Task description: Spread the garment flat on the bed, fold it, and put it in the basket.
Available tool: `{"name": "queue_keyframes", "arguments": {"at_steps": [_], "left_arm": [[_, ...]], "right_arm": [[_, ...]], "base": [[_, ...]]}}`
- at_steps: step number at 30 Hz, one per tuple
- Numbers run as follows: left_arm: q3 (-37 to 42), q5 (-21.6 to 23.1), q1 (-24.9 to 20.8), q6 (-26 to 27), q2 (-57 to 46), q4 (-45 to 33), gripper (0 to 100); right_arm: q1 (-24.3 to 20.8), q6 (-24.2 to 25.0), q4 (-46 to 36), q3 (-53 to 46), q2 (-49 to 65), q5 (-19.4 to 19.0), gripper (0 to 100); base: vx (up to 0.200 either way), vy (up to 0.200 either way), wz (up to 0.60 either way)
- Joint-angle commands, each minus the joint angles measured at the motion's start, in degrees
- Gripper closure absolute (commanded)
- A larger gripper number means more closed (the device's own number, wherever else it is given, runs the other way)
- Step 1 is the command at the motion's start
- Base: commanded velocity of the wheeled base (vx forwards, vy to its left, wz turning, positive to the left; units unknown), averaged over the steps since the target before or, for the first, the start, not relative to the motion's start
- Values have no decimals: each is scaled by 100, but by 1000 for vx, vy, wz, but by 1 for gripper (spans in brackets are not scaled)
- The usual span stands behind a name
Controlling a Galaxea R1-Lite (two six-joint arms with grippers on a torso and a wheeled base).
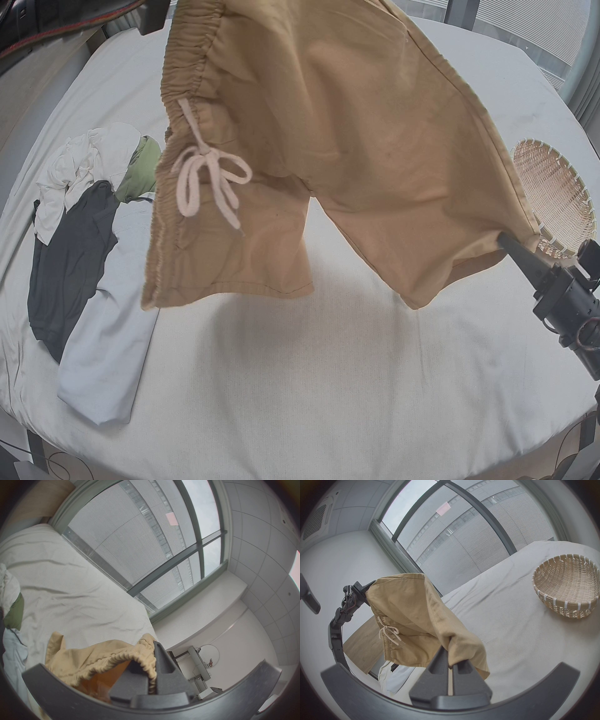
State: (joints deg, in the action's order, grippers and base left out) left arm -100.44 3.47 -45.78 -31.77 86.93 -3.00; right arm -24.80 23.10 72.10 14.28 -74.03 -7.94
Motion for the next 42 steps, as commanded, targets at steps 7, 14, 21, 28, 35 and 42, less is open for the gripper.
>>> {"name": "queue_keyframes", "arguments": {"at_steps": [7,14,21,28,35,42], "left_arm": [[1360,22,666,-1560,-713,-482,100],[2890,698,1686,-1850,-959,520,100],[4225,980,2064,-1859,-985,1785,100],[4937,971,1994,-2220,-783,3200,100],[4990,953,2143,-2255,-572,3745,100],[4973,962,2143,-2246,-563,3780,100]], "right_arm": [[898,239,-2103,910,1321,-736,100],[1249,291,-1892,972,592,-920,100],[1108,300,-1901,919,108,-920,100],[731,283,-1892,506,-551,-955,100],[599,283,-1637,172,-876,-955,100],[564,291,-1330,-188,-1052,-1096,0]], "base": [[0,0,0],[0,0,0],[0,0,0],[0,0,0],[0,0,0],[0,0,0]]}}
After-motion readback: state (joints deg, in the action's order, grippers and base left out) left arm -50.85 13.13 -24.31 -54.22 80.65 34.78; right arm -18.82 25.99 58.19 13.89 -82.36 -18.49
